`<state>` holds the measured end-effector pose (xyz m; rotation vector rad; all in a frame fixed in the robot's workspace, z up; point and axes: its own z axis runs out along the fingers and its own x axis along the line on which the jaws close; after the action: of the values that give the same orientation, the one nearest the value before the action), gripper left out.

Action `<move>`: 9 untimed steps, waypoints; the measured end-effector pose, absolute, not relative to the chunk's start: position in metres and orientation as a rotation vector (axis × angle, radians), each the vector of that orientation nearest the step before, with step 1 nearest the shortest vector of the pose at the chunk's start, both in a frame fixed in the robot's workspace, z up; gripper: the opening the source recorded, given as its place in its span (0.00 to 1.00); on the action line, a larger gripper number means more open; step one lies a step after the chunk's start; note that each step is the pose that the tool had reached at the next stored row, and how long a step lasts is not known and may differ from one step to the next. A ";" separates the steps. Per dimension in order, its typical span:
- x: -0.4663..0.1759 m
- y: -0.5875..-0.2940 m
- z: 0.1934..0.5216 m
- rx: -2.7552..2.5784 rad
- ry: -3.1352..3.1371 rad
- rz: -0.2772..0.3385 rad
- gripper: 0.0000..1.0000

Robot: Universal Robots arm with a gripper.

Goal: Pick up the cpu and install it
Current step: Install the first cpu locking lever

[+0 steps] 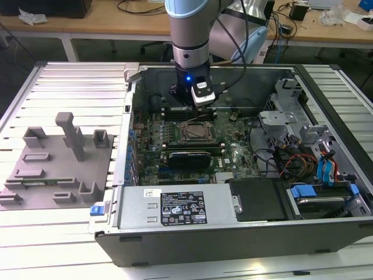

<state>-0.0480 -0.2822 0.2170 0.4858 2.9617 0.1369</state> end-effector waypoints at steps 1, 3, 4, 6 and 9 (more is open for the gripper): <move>-0.048 -0.282 0.217 0.486 2.962 0.137 0.11; -0.049 -0.284 0.216 0.487 2.961 0.132 0.11; -0.049 -0.284 0.216 0.488 2.961 0.130 0.11; -0.049 -0.285 0.215 0.490 2.960 0.129 0.11; -0.049 -0.285 0.211 0.493 2.960 0.128 0.11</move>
<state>-0.0486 -0.2850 0.2106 0.4932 2.9597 0.1279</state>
